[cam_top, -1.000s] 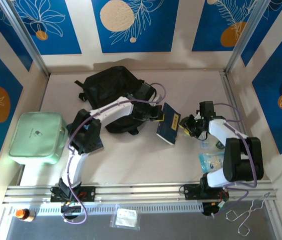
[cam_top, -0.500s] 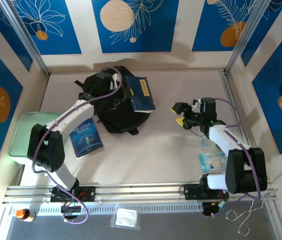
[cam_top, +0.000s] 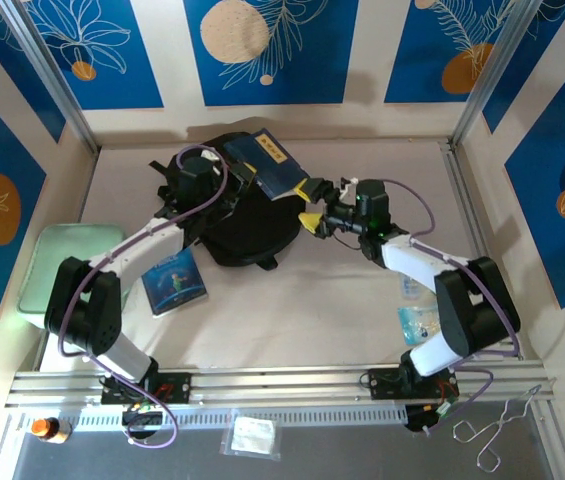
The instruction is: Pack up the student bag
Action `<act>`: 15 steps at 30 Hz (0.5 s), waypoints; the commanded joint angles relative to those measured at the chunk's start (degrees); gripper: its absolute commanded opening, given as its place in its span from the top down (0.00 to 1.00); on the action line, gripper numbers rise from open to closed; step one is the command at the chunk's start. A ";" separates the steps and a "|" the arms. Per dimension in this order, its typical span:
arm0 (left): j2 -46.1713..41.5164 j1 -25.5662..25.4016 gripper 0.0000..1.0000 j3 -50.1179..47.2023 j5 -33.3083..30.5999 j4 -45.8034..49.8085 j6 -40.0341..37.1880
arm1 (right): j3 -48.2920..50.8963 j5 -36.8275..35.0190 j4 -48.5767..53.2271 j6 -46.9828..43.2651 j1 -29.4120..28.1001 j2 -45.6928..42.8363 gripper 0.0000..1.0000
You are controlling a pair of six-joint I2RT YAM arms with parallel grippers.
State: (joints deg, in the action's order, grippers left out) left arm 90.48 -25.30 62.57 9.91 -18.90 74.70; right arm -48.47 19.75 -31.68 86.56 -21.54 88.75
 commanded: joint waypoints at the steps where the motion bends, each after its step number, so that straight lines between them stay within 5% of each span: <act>1: -1.54 -0.28 1.00 -0.69 -2.11 -8.82 4.74 | -4.70 -2.10 -6.86 5.01 -1.11 3.43 0.10; 15: -1.97 -0.80 1.00 -0.85 -3.23 -6.28 6.95 | -11.51 -8.16 -6.07 10.47 -3.19 10.32 0.21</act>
State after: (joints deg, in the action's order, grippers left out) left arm 90.48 -25.74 61.47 8.21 -24.23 80.77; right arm -57.69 14.90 -37.65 94.74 -23.97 98.41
